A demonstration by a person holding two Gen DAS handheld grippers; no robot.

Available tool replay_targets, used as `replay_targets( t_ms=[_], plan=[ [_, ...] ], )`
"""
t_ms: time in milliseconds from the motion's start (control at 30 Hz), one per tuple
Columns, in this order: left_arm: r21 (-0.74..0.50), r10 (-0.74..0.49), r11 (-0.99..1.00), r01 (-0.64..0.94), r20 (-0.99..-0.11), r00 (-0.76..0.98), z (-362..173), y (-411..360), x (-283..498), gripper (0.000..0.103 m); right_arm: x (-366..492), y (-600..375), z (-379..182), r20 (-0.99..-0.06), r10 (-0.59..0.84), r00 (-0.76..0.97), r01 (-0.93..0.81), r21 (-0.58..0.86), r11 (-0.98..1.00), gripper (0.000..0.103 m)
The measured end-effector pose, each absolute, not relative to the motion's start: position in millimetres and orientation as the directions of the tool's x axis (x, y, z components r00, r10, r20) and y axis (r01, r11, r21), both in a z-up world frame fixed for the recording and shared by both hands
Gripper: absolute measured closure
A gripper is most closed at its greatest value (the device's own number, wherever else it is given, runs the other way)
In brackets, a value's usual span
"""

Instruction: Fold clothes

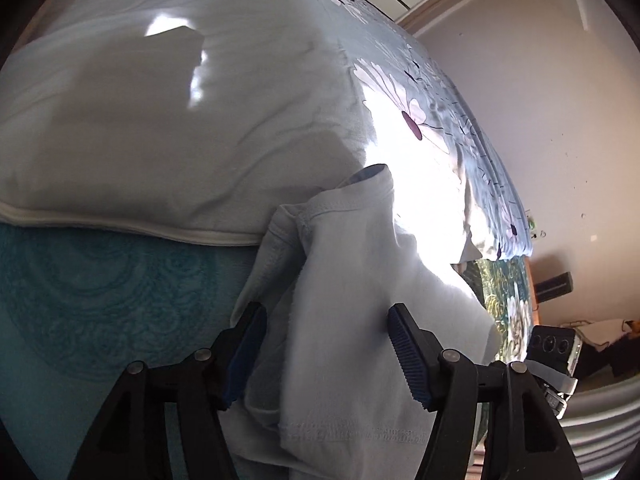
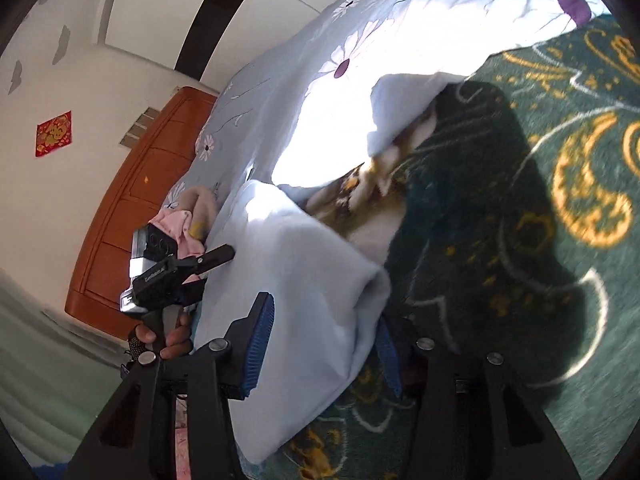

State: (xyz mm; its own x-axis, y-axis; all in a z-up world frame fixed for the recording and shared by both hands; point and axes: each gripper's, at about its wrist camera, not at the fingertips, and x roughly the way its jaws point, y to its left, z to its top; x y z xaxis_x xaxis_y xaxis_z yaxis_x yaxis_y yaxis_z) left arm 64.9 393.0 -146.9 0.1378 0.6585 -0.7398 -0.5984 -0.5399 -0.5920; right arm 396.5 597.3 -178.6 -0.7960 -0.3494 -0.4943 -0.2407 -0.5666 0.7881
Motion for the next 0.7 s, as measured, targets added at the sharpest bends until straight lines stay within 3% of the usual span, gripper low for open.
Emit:
replay_targets(
  t_ms=[67,133,167,200,233,533,700],
  plan=[
    [-0.604,0.673,-0.539,-0.588,-0.728,0.131,-147,389,65,0.038,401,586,-180,-0.454,-0.364,-0.813,-0.214,0.815,-0.538,0.052],
    [-0.607,0.683,-0.544,-0.58,-0.722,0.115,-148,386,66,0.063,403,579,-181,-0.412,-0.367,-0.834,-0.194,0.842,-0.504,0.052],
    [-0.605,0.685,-0.55,-0.576,-0.721,0.103,-147,382,68,0.078,402,579,-181,-0.391,-0.372,-0.842,-0.185,0.857,-0.481,0.059],
    [-0.601,0.687,-0.557,-0.573,-0.721,0.09,-146,377,70,0.086,400,580,-182,-0.37,-0.378,-0.849,-0.176,0.872,-0.457,0.07],
    [-0.603,0.695,-0.557,-0.571,-0.715,0.077,-143,373,73,0.089,398,582,-183,-0.364,-0.389,-0.846,-0.177,0.881,-0.44,0.092],
    [-0.642,0.789,-0.514,-0.569,-0.614,-0.019,-100,321,124,0.093,363,626,-136,-0.459,-0.432,-0.776,-0.141,0.794,-0.591,0.092],
    [-0.612,0.75,-0.569,-0.549,-0.66,-0.041,-120,317,119,0.09,343,647,-144,-0.497,-0.462,-0.734,-0.164,0.791,-0.59,0.092]
  ],
)
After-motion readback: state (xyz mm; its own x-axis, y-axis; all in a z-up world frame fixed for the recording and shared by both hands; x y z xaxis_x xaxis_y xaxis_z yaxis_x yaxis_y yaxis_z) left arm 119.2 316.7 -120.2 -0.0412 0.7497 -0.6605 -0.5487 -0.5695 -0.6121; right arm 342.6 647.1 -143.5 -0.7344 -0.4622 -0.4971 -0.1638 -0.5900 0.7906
